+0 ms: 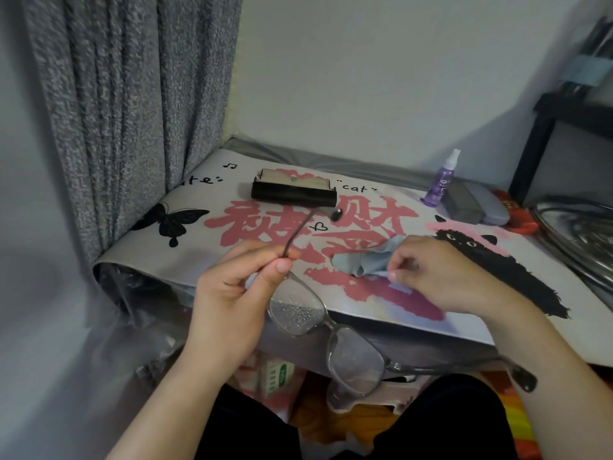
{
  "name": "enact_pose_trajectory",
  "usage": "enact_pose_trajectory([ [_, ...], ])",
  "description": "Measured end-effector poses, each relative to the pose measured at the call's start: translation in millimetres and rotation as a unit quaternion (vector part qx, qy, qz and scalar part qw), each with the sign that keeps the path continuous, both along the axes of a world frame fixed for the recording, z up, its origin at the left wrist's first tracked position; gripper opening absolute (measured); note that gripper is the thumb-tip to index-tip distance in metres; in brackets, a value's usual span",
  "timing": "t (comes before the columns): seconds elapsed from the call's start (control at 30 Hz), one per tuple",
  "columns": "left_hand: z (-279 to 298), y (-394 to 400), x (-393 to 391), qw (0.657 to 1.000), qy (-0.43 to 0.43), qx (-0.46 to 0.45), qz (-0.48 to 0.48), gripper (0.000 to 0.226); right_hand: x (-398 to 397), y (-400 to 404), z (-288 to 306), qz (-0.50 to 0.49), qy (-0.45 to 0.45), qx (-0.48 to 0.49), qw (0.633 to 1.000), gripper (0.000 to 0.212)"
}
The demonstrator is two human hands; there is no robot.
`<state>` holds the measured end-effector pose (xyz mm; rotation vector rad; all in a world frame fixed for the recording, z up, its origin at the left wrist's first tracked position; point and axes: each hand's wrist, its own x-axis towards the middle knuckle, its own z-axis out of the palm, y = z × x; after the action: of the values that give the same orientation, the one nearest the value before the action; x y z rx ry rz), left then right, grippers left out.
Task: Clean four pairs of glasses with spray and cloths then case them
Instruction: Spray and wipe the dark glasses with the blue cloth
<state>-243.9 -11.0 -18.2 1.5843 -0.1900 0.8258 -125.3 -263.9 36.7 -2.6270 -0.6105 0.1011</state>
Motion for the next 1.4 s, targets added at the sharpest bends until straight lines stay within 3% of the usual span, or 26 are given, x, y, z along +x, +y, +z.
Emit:
enact_pose_trajectory([
  [0.07,2,-1,-2,1.0,-0.022,0.003,-0.005,0.017,-12,7,25,0.015,0.083,0.169,0.982,0.018],
  [0.13,4,-3,-4,0.999,-0.044,0.005,-0.011,0.015,-22,14,54,0.013,0.152,0.363,0.919,0.012],
  [0.2,9,-4,-7,0.998,-0.067,0.011,-0.016,0.014,-28,21,74,0.005,0.14,0.417,0.898,0.019],
  [0.37,16,-7,-12,0.996,-0.084,0.013,-0.017,0.013,-51,47,73,0.01,0.172,0.333,0.927,0.028],
  [0.47,18,-6,-13,0.997,-0.075,0.014,-0.016,0.016,-64,59,57,0.035,0.184,0.298,0.936,0.022],
  [0.57,16,-5,-11,0.997,-0.074,0.023,-0.027,0.015,-76,64,46,0.083,0.283,0.335,0.895,0.039],
  [0.67,13,-2,-10,0.998,-0.065,0.006,-0.026,0.014,-89,65,44,0.128,0.344,0.392,0.843,0.024],
  [0.77,14,0,-10,0.997,-0.073,0.024,-0.027,0.016,-93,69,36,0.144,0.333,0.437,0.823,0.018],
  [0.9,15,-3,-12,0.995,-0.083,0.03,-0.047,0.013,-91,82,18,0.086,0.295,0.446,0.84,0.021],
  [1.03,15,-2,-12,0.995,-0.078,0.026,-0.061,0.01,-94,86,13,0.061,0.3,0.36,0.881,0.022],
  [1.1,17,-1,-13,0.995,-0.081,0.026,-0.061,0.017,-98,79,20,0.075,0.324,0.327,0.885,0.018],
  [1.2,19,-1,-13,0.994,-0.09,0.018,-0.054,0.023,-100,72,27,0.127,0.371,0.278,0.877,0.033],
  [1.3,19,-3,-13,0.993,-0.085,0.039,-0.074,0.016,-96,77,28,0.132,0.379,0.246,0.883,0.034],
  [1.4,19,-5,-14,0.99,-0.07,-0.002,-0.123,0.024,-95,86,32,0.145,0.358,0.218,0.896,0.027],
])
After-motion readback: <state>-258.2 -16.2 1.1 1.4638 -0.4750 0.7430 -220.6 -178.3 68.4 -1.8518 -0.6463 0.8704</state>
